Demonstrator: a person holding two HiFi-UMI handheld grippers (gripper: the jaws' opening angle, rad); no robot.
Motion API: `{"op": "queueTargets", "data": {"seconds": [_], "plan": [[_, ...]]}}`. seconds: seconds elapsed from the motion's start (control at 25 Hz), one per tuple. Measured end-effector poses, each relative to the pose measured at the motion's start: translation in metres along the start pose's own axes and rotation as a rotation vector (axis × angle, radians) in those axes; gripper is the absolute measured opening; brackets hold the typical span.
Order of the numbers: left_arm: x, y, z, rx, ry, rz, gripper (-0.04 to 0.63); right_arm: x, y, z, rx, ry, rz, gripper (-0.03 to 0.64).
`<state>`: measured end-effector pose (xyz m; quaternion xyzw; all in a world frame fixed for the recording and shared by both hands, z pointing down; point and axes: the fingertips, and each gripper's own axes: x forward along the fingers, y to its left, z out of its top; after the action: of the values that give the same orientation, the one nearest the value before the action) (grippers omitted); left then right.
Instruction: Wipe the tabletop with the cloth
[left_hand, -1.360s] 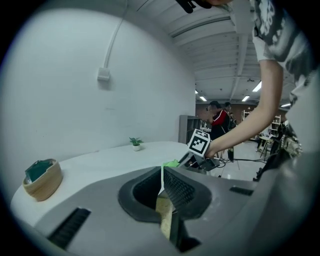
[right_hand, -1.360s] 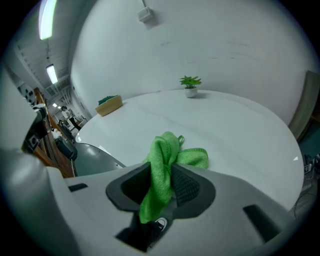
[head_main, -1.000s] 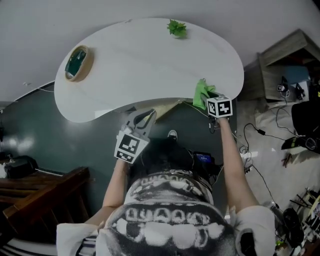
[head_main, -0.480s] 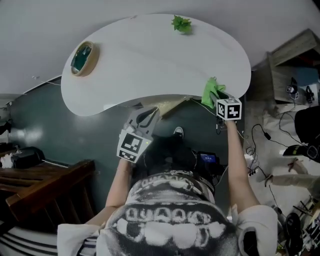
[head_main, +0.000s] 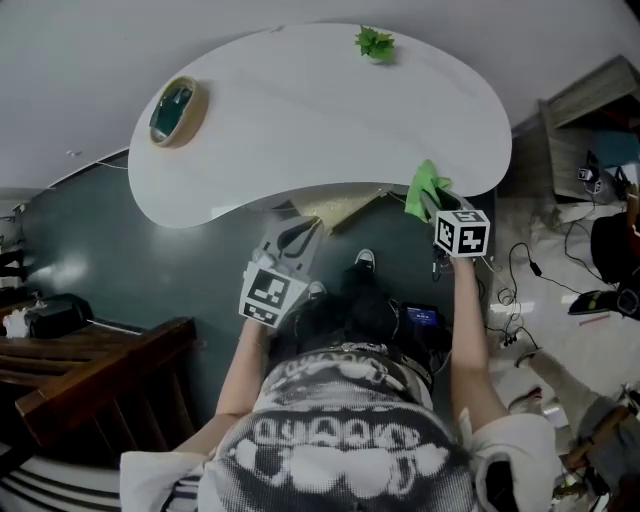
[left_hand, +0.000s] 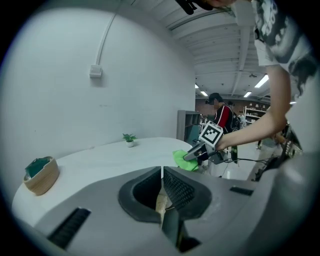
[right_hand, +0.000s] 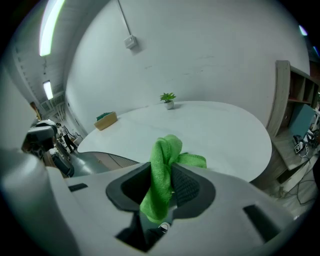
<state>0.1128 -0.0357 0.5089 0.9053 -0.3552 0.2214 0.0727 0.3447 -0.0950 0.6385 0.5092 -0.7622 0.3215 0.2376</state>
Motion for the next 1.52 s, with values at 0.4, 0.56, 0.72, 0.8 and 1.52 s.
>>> {"op": "queueTargets", "data": {"seconds": [0.4, 0.56, 0.72, 0.8, 1.52], "plan": [[-0.071, 0.014, -0.034, 0.006, -0.011, 0.002, 0.014, -0.043, 0.116, -0.015, 0.025, -0.077, 0.059, 0.121], [-0.109, 0.018, -0.053, -0.004, -0.013, 0.025, 0.014, -0.063, 0.162, -0.029, -0.002, -0.081, 0.080, 0.121], [-0.144, 0.018, -0.073, -0.007, -0.016, 0.046, 0.014, -0.078, 0.206, -0.044, -0.053, -0.087, 0.100, 0.121], [-0.160, 0.017, -0.081, -0.007, -0.018, 0.051, 0.014, -0.086, 0.227, -0.051, -0.071, -0.093, 0.110, 0.122], [-0.233, -0.013, -0.120, 0.013, -0.051, 0.020, 0.014, -0.131, 0.348, -0.101, -0.222, -0.164, 0.144, 0.121]]}}
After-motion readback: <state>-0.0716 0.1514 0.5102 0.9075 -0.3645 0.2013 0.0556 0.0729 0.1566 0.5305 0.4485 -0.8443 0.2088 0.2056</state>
